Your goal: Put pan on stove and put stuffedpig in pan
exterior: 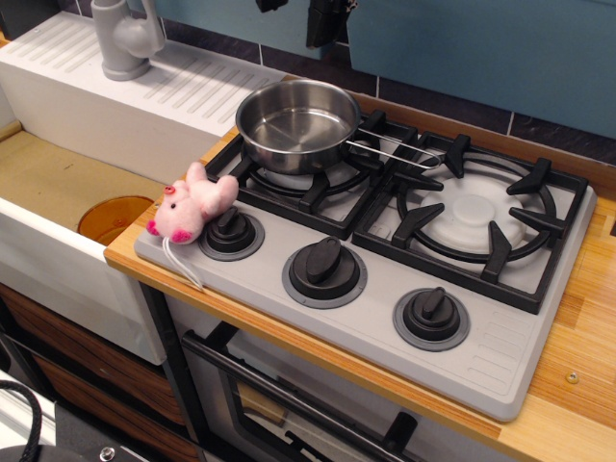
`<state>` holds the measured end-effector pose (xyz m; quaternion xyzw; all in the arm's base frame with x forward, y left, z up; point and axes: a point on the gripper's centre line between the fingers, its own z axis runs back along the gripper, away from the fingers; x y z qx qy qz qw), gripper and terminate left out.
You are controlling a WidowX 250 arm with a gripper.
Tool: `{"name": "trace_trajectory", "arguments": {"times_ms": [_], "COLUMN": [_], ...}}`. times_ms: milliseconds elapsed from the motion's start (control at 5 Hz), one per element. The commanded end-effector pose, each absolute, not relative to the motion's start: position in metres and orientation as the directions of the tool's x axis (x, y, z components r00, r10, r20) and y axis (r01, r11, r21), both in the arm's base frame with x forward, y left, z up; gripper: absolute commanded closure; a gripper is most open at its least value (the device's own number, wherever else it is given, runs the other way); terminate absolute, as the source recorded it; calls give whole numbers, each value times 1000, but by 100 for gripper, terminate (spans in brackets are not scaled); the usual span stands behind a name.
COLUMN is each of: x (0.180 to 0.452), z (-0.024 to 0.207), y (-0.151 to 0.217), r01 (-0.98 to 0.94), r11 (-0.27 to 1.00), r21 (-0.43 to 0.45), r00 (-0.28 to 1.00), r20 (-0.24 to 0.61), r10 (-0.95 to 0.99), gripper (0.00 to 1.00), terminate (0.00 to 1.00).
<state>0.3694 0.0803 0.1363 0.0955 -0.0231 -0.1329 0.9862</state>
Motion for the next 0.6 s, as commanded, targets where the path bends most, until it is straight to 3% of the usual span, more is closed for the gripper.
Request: {"name": "trace_trajectory", "arguments": {"times_ms": [0,400], "x": [350,303], "z": [156,134], "y": [89,108], "r01": [221,179], "r11": [957,952], "r21": [186,250], "r00": [965,955], "r20": [100,188], "r10": [-243,-229], "gripper": [0,0], "terminate": [0,0]}}
